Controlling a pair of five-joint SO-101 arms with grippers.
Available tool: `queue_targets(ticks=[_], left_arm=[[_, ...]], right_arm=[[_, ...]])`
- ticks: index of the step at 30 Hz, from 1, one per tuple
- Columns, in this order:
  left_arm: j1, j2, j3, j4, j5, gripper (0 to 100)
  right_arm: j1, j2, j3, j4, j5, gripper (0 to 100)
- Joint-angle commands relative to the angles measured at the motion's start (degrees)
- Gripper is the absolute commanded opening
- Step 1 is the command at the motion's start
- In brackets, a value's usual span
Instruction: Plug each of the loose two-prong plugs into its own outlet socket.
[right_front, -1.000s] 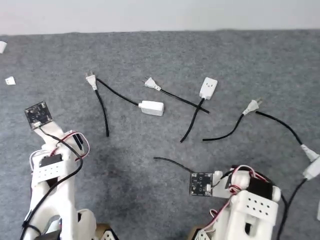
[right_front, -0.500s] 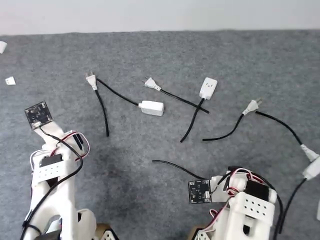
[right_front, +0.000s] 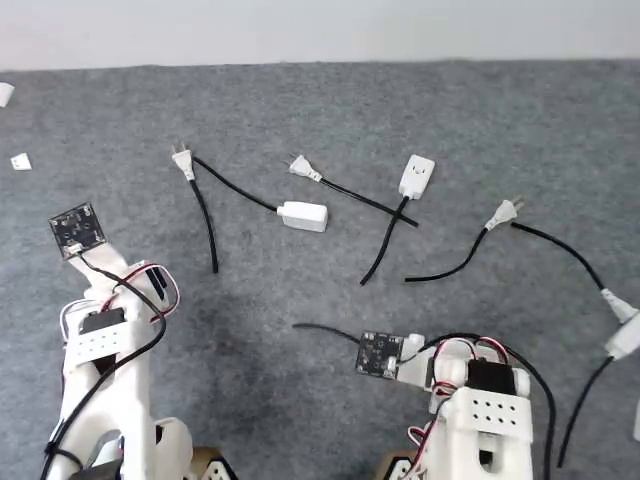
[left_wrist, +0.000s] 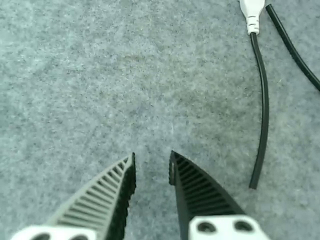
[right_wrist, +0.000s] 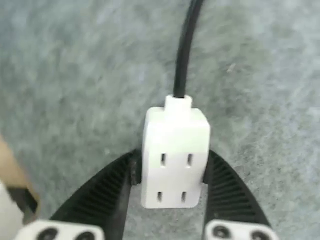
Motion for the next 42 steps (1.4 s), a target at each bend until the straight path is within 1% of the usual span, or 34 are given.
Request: queue_targets(ticks=[1,2,4,8,11,16,20,24,27,31,33,37,42], left_arm=[[-0.2,-0.5,-2.6,0.3,-0.5,10],[-0.2,-0.5,-2.6,0.3,-0.5,10],[-0.2,-0.5,-2.6,0.3,-0.5,10],[-0.2,-0.5,-2.6,0.3,-0.5,10],[-0.3,-0.5,-2.6,0.3,-0.5,10],[-0.3,-0.5,-2.6,0.3,-0.5,10],[-0.3,-0.5,-2.6,0.3,-0.5,10],[-0.3,-0.5,-2.6,0.3,-0.5,10],[-0.3,-0.5,-2.6,0.3,-0.5,10],[-0.3,-0.5,-2.6,0.3,-0.5,10],[-0.3,-0.5,-2.7,0.3,-0.5,10],[-0.3,-0.5,-2.7,0.3,-0.5,10],[-0.1,-0.5,-2.8,0.3,-0.5,10]], right_arm=[[-2.2,-0.5,-1.8,-1.4,-5.3,1.7],[-2.6,-0.6,-2.5,-1.2,-7.2,0.2],[-3.4,-0.7,-5.5,-0.2,-11.7,1.3],[-4.7,-0.1,-17.0,5.6,-22.3,0.9],[-7.5,-0.1,-27.8,10.7,-33.1,0.9],[-14.9,0.0,-42.1,14.8,-51.4,1.1],[-21.0,5.1,-48.4,14.6,-64.2,1.1],[-24.9,17.5,-53.2,13.1,-76.3,0.9],[-27.1,25.5,-54.5,10.1,-83.4,0.9],[-30.6,32.0,-54.2,4.6,-94.1,0.9],[-31.6,34.4,-54.2,2.2,-96.0,1.2],[-31.9,41.0,-52.0,-2.1,-96.4,1.2],[-32.0,50.6,-43.5,-14.9,-96.4,1.2]])
